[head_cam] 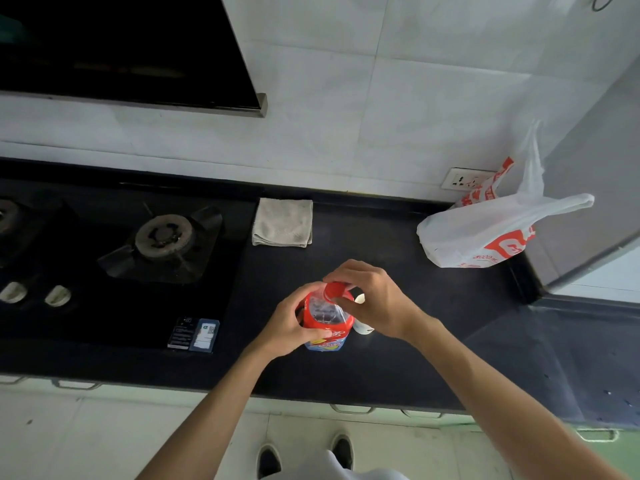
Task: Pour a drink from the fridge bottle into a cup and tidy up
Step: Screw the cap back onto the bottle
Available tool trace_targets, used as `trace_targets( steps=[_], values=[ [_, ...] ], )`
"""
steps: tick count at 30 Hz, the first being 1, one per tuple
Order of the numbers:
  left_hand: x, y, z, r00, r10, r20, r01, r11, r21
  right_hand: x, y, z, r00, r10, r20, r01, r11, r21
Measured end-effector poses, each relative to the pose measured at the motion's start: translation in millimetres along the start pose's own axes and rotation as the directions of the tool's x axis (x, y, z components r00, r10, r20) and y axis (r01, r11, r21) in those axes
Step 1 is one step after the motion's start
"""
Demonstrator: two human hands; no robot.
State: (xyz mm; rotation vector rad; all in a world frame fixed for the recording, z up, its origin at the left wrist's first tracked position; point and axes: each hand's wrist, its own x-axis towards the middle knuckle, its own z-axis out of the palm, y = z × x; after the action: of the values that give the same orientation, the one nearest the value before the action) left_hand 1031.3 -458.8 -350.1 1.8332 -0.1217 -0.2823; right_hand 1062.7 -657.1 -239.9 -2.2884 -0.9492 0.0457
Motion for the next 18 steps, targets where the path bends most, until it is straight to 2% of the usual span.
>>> trace_targets(
  steps=[4, 9, 11, 15, 18],
  values=[
    [0.2, 0.2, 0.4, 1.0, -0.024, -0.001, 0.024, 1.0, -0.003, 16.0, -5.6, -16.0, 0.967, -0.115, 0.228, 0.16, 0.968, -0.192],
    [-0.3, -0.7, 0.0, 0.999, -0.045, 0.002, 0.045, 0.999, 0.008, 32.8, -11.9, -24.3, 0.863, -0.203, 0.462, 0.382, 0.86, -0.337],
    [-0.2, 0.6, -0.1, 0.999, -0.037, 0.002, 0.037, 0.999, 0.01, 36.0, -13.4, -26.4, 0.853, -0.202, 0.481, 0.405, 0.836, -0.369],
    [-1.1, 1.5, -0.2, 1.0, -0.01, 0.002, 0.01, 1.0, 0.004, 34.7, -17.2, -25.7, 0.908, -0.149, 0.391, 0.334, 0.82, -0.465],
    [-1.4, 1.7, 0.0, 1.0, 0.002, -0.001, -0.002, 1.0, 0.001, 35.9, -20.9, -19.3, 0.935, -0.026, 0.353, 0.243, 0.774, -0.585]
  ],
)
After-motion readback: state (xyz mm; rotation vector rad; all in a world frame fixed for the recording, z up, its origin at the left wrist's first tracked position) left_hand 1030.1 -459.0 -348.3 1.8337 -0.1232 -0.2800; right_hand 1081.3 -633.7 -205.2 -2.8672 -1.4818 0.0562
